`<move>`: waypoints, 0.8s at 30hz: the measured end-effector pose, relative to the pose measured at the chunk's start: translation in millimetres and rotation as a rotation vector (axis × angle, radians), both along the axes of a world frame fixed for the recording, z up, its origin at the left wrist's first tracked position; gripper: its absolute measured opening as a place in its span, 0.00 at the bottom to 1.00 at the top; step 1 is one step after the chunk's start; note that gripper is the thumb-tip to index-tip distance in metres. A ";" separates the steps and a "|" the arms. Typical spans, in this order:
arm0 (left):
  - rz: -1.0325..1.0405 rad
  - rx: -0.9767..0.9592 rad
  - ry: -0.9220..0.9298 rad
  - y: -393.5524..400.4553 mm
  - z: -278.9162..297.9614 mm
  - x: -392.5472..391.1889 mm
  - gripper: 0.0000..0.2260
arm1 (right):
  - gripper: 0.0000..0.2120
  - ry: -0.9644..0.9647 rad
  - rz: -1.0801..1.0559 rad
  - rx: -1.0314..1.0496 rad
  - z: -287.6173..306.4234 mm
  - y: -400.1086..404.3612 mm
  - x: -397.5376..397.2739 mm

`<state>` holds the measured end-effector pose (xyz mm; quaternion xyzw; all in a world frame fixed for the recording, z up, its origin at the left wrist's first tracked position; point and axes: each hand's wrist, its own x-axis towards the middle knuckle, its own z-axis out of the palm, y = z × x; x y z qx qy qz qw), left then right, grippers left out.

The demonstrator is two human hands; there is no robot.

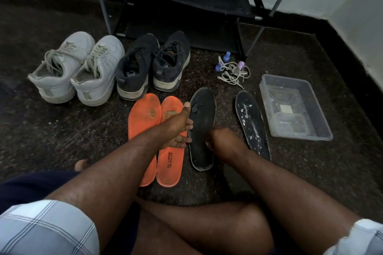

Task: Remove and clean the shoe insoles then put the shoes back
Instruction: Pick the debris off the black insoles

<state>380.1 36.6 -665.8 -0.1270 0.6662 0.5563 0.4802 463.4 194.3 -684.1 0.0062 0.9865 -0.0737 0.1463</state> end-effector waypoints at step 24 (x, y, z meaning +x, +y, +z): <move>-0.009 0.008 0.010 -1.1 2.5 1.3 0.37 | 0.07 -0.177 0.184 -0.130 -0.3 -34.2 12.5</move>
